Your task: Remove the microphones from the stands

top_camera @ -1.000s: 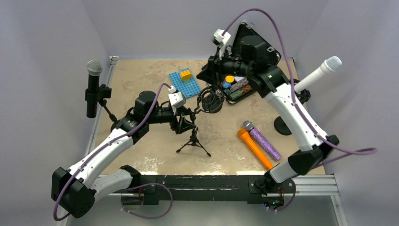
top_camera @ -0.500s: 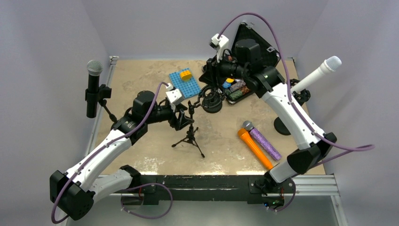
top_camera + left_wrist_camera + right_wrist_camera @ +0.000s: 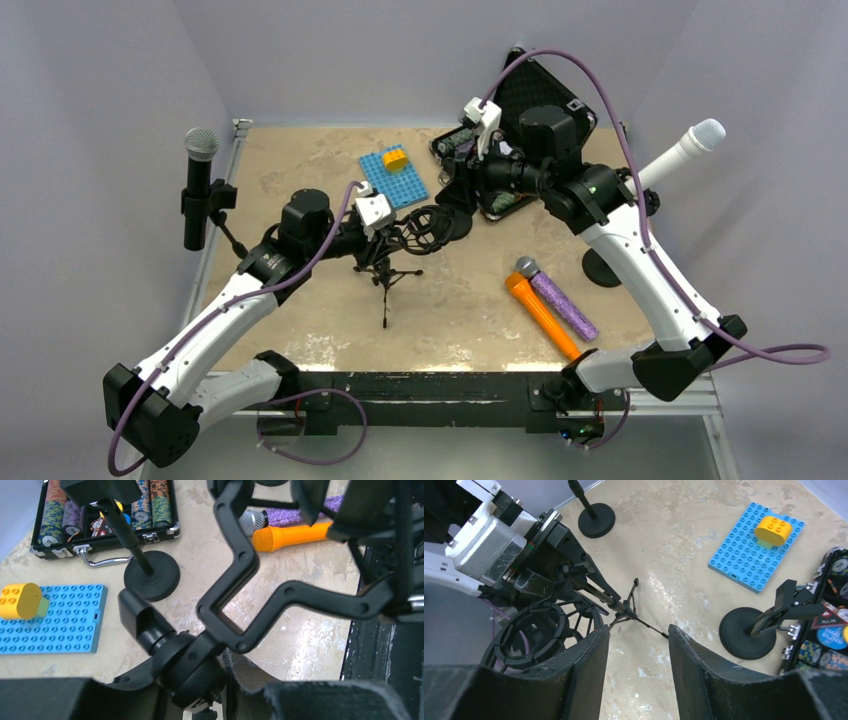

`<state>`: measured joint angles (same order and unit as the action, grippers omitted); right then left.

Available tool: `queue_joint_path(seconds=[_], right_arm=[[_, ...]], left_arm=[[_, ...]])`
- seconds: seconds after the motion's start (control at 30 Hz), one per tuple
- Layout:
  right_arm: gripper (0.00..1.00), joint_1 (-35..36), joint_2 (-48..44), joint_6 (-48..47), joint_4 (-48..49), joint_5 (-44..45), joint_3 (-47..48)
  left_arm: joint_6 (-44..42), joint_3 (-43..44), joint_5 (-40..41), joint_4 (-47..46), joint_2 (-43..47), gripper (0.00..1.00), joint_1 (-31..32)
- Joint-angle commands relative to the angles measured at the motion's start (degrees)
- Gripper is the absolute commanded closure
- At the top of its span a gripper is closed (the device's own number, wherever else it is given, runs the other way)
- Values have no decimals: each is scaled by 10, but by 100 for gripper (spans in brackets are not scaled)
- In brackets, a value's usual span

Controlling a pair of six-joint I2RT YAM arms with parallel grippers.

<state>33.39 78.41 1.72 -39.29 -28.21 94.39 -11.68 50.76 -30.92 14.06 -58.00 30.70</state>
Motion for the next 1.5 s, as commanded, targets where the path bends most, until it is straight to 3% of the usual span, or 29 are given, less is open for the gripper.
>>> queue_joint_path(seconds=[0.0, 0.2, 0.33, 0.43, 0.57, 0.77, 0.97, 1.1, 1.2, 1.47], right_arm=[[48, 1, -22, -92, -3, -14, 10], [43, -21, -34, -167, -24, -19, 0], [42, -41, -39, -293, -82, -141, -34], [42, -56, -56, -317, -76, -228, -72], [40, -40, -65, -309, -36, -251, -91], [39, -13, -38, -374, -59, -272, -66], [37, 21, -53, -323, 52, -279, -124], [37, 26, -77, -310, 127, -281, -187], [37, 26, -87, -357, 85, -279, -183], [36, 21, -157, -405, -9, -176, -193]], left_arm=[[-55, 14, -63, -1, 9, 71, -4], [-71, 37, -145, 1, -18, 93, -4], [-37, 48, -203, -23, -26, 97, -4], [-24, 54, -235, -31, -33, 97, -3], [-10, 56, -263, -48, -45, 90, -2], [-7, 69, -288, -58, -66, 84, 3], [-13, 90, -253, -28, -69, 46, 9], [-69, 125, -216, 86, -52, 42, 7], [-119, 141, -186, 183, -22, 39, 7], [-149, 134, -56, 288, 44, 31, 6]])
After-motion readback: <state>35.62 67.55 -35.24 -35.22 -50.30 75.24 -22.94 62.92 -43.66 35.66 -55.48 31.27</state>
